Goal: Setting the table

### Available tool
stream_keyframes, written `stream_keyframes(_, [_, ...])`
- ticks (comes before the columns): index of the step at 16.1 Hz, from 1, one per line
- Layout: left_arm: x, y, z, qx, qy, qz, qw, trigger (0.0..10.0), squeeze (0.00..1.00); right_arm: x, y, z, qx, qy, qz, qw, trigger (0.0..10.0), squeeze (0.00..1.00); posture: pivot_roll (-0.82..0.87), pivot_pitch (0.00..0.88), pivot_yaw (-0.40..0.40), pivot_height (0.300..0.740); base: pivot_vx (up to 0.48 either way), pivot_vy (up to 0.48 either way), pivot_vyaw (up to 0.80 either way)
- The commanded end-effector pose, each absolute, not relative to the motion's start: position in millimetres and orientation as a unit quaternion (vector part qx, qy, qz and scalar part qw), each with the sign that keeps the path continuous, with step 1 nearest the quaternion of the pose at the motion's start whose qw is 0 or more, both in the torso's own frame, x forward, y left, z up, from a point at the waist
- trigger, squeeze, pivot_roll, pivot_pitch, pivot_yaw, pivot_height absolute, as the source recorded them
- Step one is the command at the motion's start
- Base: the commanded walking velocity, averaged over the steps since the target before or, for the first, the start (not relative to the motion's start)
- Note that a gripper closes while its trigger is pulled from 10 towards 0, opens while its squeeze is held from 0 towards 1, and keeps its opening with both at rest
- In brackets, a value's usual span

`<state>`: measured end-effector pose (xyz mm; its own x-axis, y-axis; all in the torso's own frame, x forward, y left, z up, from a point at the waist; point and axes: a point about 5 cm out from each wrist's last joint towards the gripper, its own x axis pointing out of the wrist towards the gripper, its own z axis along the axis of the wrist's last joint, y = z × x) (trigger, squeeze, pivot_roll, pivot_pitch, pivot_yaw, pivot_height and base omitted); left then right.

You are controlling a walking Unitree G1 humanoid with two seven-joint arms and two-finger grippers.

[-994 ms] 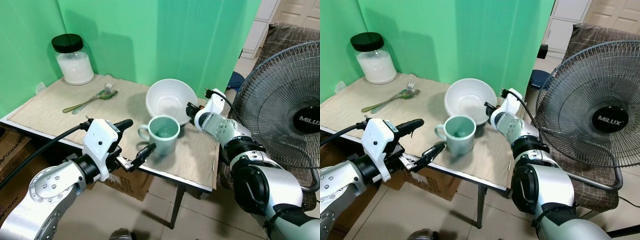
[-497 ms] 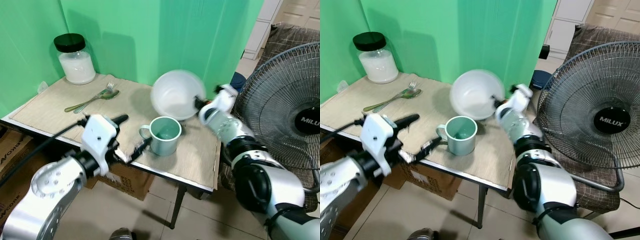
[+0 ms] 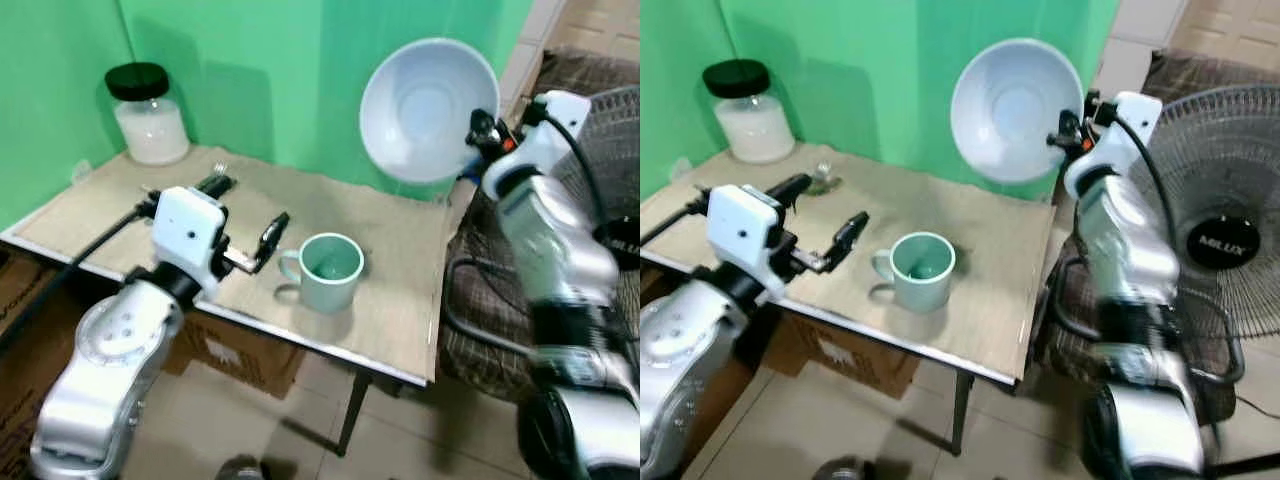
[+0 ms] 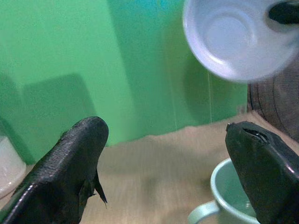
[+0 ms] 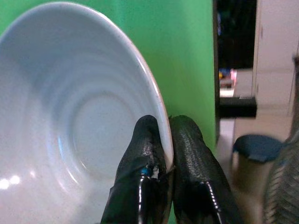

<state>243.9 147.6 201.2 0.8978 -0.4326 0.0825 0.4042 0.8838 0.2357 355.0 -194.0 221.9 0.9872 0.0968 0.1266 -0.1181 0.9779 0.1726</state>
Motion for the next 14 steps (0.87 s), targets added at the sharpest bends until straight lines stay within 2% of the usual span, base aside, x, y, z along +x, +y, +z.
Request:
stream_keyframes(1, [241.3,139.8,196.1,0.104,-0.047,-0.205,0.972,10.0,0.00,331.8,-197.8,238.9,0.045,-0.105,0.046,0.992,10.0,0.00,0.09,0.000,-0.060,0.740,0.000,0.000,0.00])
stream_keyframes(3, [239.5,137.7,196.7,0.094,-0.054,-0.179,0.978,10.0,0.00,313.0,-197.8,236.5,0.035,-0.094,0.030,0.995,10.0,0.00,0.07,0.000,-0.052,0.740,0.000,0.000,0.00])
stream_keyframes(5, [238.5,127.1,198.6,0.064,-0.074,-0.134,0.986,10.0,0.00,283.8,-197.3,227.4,0.022,-0.099,-0.016,0.995,10.0,0.00,0.05,0.000,-0.041,0.740,0.000,0.000,-0.80])
stream_keyframes(6, [237.1,119.8,202.0,0.053,-0.082,-0.138,0.986,10.0,0.00,274.8,-196.6,225.3,0.025,-0.096,-0.029,0.995,10.0,0.00,0.04,0.000,-0.036,0.740,0.000,0.000,-0.80])
stream_keyframes(9, [237.8,113.8,196.4,0.088,-0.082,-0.156,0.981,10.0,0.00,261.4,-186.7,222.6,0.001,-0.087,-0.005,0.996,10.0,0.00,0.03,0.000,-0.036,0.740,0.000,0.000,-0.80])
stream_keyframes(14, [244.4,121.1,203.8,0.076,-0.097,-0.132,0.984,10.0,0.00,252.6,-179.5,216.2,0.021,-0.073,-0.010,0.997,10.0,0.00,0.03,0.000,-0.018,0.740,0.000,0.000,-0.80])
